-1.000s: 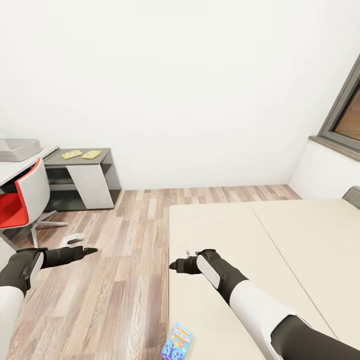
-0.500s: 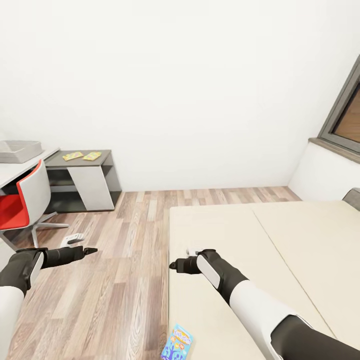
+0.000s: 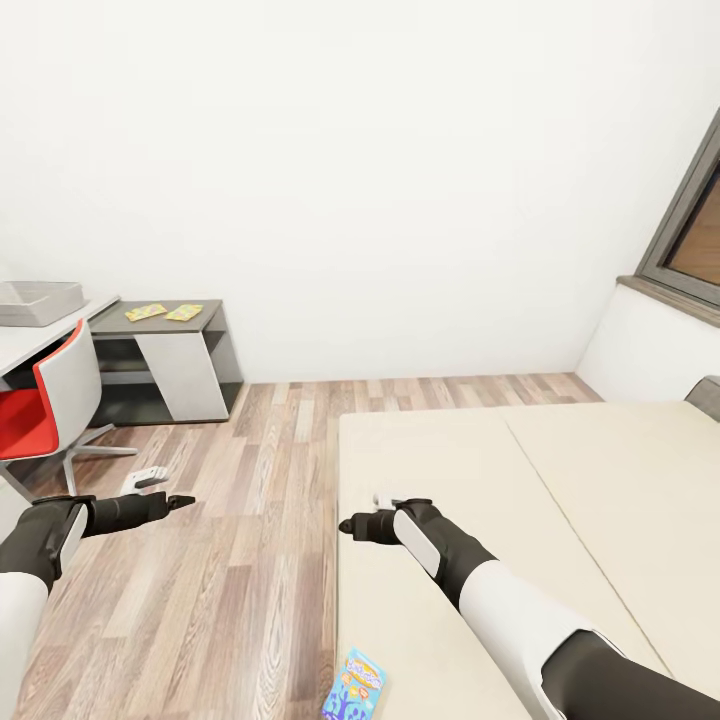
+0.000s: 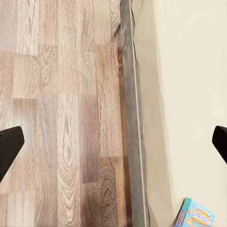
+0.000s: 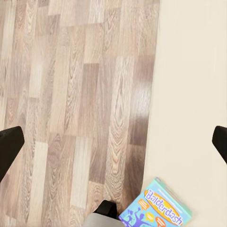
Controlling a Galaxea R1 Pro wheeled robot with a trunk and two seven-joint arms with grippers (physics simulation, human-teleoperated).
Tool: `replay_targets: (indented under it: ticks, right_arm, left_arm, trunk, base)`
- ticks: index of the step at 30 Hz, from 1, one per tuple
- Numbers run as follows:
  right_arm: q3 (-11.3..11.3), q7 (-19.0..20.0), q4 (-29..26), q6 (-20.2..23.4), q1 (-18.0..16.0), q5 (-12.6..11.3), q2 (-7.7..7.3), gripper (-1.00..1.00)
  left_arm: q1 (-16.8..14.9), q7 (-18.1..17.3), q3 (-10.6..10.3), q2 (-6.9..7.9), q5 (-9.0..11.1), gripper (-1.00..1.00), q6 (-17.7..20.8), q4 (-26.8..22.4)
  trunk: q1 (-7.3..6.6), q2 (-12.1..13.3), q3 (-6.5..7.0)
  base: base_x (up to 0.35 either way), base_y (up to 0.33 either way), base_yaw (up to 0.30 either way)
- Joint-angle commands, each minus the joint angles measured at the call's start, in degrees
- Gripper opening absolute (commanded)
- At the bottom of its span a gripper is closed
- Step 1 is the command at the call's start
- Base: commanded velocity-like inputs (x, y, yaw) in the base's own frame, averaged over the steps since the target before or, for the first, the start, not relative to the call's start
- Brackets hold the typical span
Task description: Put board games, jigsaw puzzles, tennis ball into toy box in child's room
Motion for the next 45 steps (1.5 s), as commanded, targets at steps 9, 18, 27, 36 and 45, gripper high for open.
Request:
replay_targets:
  ticks: [9,18,27,36,45]
  right_arm:
    - [0.21,-0.28,-0.02,-0.06,-0.07,-0.32,0.00,1.00]
    - [0.23,-0.25,-0.07,-0.16,-0.07,-0.25,0.00,1.00]
    - [0.35,-0.28,-0.11,-0.24,-0.07,-0.11,0.00,1.00]
    - [0.35,-0.28,-0.11,-0.25,-0.07,-0.06,0.00,1.00]
    - [0.35,-0.28,-0.11,-0.25,-0.07,-0.12,0.00,1.00]
  left_arm:
    - [-0.06,-0.52,0.37,-0.04,-0.59,1.00,0.33,-0.07]
    - [-0.06,-0.53,0.36,-0.04,-0.57,1.00,0.35,-0.07]
    - [-0.06,-0.52,0.37,-0.04,-0.58,1.00,0.33,-0.07]
    - [-0.06,-0.58,0.37,-0.04,-0.57,1.00,0.34,-0.07]
    - [-0.06,-0.60,0.37,-0.04,-0.57,1.00,0.33,-0.07]
  trunk:
    - [0.04,-0.12,-0.12]
    - [0.04,-0.12,0.00]
    - [0.04,-0.12,0.74]
    - [0.04,-0.12,1.57]
    - [0.04,-0.12,2.33]
  base:
    - [0.000,0.000,0.000]
    - [0.000,0.000,0.000]
    - [0.000,0.000,0.000]
    - [0.000,0.000,0.000]
    - [0.000,0.000,0.014]
